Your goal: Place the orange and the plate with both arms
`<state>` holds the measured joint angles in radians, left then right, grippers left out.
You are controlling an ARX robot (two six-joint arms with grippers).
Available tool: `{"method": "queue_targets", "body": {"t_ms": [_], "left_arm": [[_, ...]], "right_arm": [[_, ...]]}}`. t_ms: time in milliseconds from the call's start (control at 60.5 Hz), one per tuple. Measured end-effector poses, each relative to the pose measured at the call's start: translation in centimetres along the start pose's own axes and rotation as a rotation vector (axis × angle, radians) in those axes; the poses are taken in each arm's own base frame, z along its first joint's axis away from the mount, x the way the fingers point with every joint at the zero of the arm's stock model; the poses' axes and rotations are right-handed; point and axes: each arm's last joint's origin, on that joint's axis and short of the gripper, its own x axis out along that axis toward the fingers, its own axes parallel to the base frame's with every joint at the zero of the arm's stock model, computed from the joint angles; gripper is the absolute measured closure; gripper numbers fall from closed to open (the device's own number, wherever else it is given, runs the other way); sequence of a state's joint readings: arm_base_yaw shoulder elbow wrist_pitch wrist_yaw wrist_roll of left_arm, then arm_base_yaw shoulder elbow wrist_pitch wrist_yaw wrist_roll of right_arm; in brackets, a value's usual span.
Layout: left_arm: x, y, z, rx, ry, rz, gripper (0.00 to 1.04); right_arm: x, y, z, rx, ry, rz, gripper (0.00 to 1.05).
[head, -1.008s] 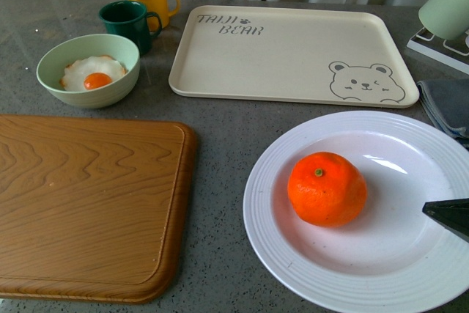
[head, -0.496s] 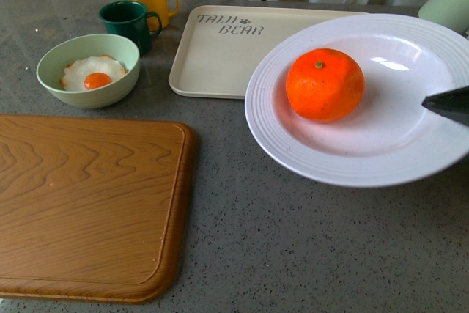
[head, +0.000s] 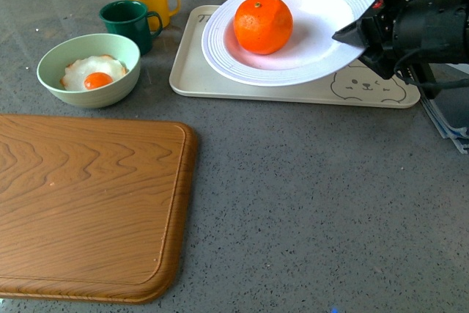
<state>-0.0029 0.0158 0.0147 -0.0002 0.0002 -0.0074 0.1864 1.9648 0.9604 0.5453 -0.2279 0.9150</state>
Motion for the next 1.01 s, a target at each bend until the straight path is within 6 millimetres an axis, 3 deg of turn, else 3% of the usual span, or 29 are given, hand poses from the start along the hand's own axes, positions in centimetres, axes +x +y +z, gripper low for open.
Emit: {"method": "queue_targets", "body": {"t_ms": [314, 529, 1008], "left_arm": [[0.0, 0.0, 0.0, 0.000, 0.000, 0.000, 0.09], [0.0, 0.0, 0.0, 0.000, 0.000, 0.000, 0.09], [0.0, 0.0, 0.0, 0.000, 0.000, 0.000, 0.09]], "right_arm": [[5.5, 0.2, 1.4, 0.031, 0.016, -0.023, 1.01], [8.3, 0.6, 2.1, 0.029, 0.021, -0.044, 1.01], [9.9, 0.2, 2.1, 0.024, 0.041, -0.088, 1.01]]}}
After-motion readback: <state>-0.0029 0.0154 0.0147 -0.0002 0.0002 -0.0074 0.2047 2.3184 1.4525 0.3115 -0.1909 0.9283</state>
